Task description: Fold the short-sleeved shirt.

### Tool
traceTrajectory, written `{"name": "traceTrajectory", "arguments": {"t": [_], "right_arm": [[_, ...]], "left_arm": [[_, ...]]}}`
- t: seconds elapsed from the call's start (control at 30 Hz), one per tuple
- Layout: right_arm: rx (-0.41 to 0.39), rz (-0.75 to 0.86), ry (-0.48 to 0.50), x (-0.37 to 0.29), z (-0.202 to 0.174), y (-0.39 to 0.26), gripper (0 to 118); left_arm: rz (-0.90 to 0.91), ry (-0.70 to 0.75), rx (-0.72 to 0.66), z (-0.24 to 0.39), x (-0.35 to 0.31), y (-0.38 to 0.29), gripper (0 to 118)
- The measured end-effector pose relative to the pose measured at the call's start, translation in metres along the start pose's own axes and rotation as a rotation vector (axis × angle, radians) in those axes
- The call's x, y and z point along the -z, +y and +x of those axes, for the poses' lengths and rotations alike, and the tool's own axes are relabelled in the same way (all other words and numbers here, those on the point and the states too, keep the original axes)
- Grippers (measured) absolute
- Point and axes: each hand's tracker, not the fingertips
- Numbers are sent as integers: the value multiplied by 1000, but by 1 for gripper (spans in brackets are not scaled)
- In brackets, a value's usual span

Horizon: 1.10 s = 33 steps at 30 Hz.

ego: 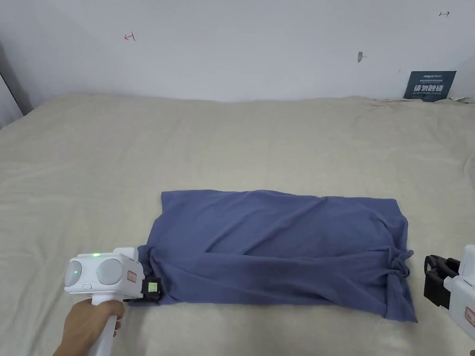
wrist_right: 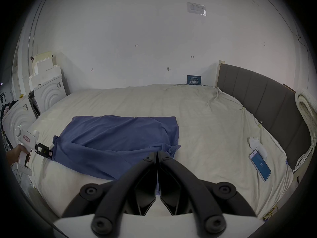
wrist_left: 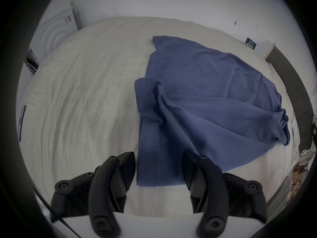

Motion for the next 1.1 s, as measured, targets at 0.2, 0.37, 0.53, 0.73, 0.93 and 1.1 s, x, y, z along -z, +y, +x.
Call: {"name": "traceTrajectory", "arguments": {"t": [0.2, 0.37, 0.53, 0.73, 0.93, 1.1], "right_arm": [[7, -37, 5, 12, 0, -5, 1], [43, -142, 6, 42, 4, -15, 1], [54, -297, -9, 85, 6, -31, 16], [56, -396, -24, 109, 2, -47, 87], [23, -435, -56, 125, 0, -57, 81], [32, -427, -23, 114, -4, -56, 6]], "left_arm": [[8, -30, 28, 3, -8, 0, 8], [45, -15, 74, 8, -21, 4, 4], [100, -44, 75, 8, -43, 7, 4], [129, -65, 72, 5, -54, 9, 4], [130, -71, 64, 7, -56, 7, 4], [126, -73, 54, 4, -54, 1, 4]]}}
